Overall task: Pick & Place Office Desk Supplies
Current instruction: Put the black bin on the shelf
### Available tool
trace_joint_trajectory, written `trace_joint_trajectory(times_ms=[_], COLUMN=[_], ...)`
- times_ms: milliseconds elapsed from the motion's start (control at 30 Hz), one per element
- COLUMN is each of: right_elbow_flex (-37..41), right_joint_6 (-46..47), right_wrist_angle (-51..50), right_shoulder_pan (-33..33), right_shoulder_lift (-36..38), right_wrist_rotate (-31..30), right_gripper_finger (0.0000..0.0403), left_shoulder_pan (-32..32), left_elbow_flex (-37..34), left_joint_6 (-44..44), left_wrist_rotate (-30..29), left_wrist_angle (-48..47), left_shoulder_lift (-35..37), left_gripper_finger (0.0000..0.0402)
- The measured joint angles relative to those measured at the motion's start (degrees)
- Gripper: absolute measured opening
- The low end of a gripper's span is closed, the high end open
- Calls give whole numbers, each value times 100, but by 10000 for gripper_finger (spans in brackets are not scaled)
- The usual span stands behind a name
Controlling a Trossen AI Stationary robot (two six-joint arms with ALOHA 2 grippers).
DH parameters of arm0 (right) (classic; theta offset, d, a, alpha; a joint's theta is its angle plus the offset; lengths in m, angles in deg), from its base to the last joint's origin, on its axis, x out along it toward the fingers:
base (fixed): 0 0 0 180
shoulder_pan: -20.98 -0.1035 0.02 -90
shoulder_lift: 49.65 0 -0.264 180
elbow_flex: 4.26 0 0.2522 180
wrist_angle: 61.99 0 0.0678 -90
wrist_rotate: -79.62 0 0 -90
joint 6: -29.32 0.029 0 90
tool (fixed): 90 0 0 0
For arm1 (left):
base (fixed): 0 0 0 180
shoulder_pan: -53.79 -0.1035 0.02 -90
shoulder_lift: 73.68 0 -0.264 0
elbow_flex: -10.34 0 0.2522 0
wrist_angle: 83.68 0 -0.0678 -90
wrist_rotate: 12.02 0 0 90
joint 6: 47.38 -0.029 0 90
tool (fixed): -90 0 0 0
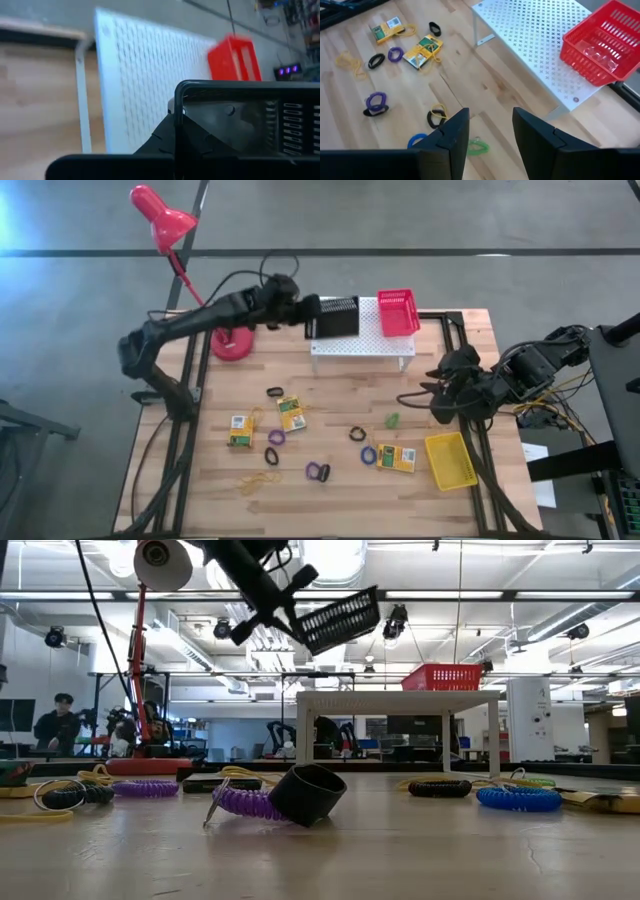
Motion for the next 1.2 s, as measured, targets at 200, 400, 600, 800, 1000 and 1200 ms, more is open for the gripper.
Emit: trace_joint_trajectory(times_ms=[200, 400, 600, 800, 1000, 1200], right_elbow_flex=[0, 0, 0, 0, 0, 0], right_joint_6=[212, 304, 536, 574, 551, 528], right_wrist_angle=[-1, 5, 21, 62, 120, 124], right_shoulder_pan=[0, 0, 0, 0, 0, 0], right_shoulder_lift=[-2, -2, -37, -61, -59, -61], right_wrist_rotate=[-107, -124, -292, -364, -423, -424], right_gripper_finger=[139, 139, 134, 132, 134, 130], left_shoulder_pan=[-363, -423, -492, -513, -510, -504], left_elbow_flex=[-2, -2, 0, -2, -2, -2], left_joint_6=[-146, -169, -259, -315, -288, 124], left_wrist_rotate=[-28, -65, -83, -82, -61, -15], left_wrist_angle=[76, 446, 604, 621, 620, 653], left_shoulder_lift=[-225, -479, -676, -690, -776, -825], left_gripper_finger=[6, 16, 18, 20, 36, 74])
